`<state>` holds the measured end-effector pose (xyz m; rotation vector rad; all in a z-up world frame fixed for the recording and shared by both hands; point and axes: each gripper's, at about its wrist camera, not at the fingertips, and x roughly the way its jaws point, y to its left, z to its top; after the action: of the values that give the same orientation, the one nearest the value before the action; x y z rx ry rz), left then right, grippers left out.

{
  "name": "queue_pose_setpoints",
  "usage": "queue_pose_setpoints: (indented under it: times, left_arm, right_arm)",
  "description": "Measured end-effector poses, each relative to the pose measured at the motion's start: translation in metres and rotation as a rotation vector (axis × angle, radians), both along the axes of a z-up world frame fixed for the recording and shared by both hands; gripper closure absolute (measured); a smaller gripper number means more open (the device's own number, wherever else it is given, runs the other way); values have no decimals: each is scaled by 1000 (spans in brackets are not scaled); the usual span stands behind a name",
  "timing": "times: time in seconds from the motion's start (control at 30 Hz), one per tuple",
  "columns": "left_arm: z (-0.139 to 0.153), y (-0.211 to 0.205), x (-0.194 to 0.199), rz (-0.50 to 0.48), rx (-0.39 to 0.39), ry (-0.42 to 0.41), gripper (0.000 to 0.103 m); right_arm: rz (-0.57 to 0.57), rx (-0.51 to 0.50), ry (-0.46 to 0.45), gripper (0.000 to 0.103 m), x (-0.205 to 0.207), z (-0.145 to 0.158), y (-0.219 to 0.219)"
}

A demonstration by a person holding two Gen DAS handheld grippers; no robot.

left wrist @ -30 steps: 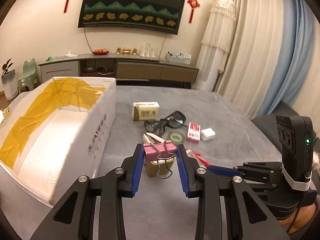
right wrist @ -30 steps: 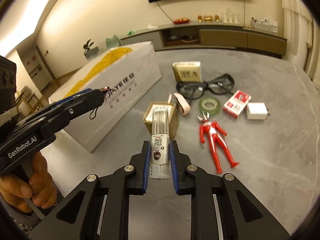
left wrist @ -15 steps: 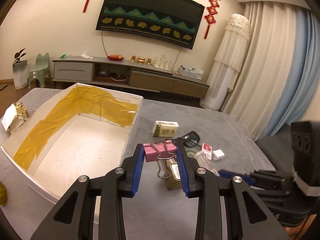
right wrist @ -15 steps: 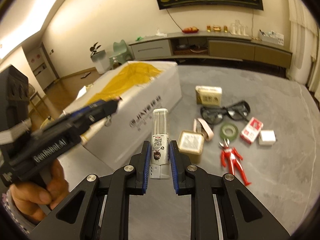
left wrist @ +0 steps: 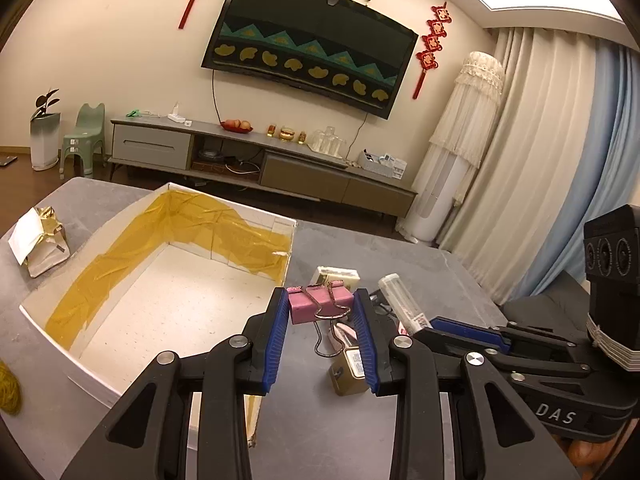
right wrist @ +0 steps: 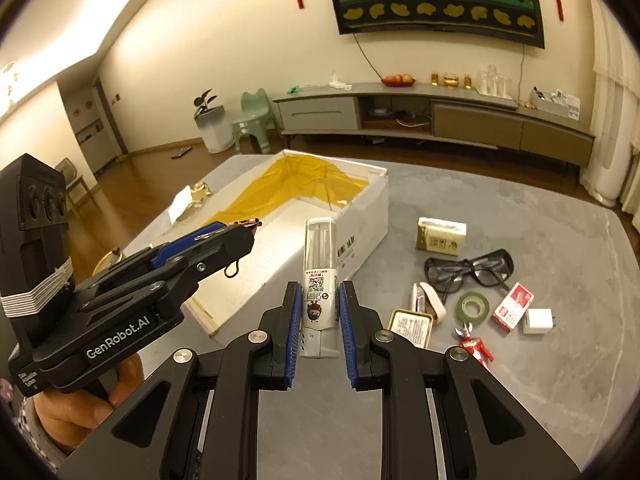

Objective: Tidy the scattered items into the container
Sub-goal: 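Carry the clip and tube over the white box with both tools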

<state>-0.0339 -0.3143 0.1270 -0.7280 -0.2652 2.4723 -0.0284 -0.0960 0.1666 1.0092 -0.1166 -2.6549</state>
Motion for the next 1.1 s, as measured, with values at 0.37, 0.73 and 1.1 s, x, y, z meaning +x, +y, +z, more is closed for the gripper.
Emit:
queue_pose_setpoints:
  times: [0.37,0.73,1.1]
  left_arm:
    - [16,-19,-24,38,4,-12,69]
    - [27,-30,-79,78,14,-55,69]
    - [29,-35,-136,121,0,-84,69]
  right_arm:
    - [39,19,35,83,-15,21,-10]
    - [60,50,31,83,-55,30,-19]
    - [79,35,-21,83,-100,24,-26]
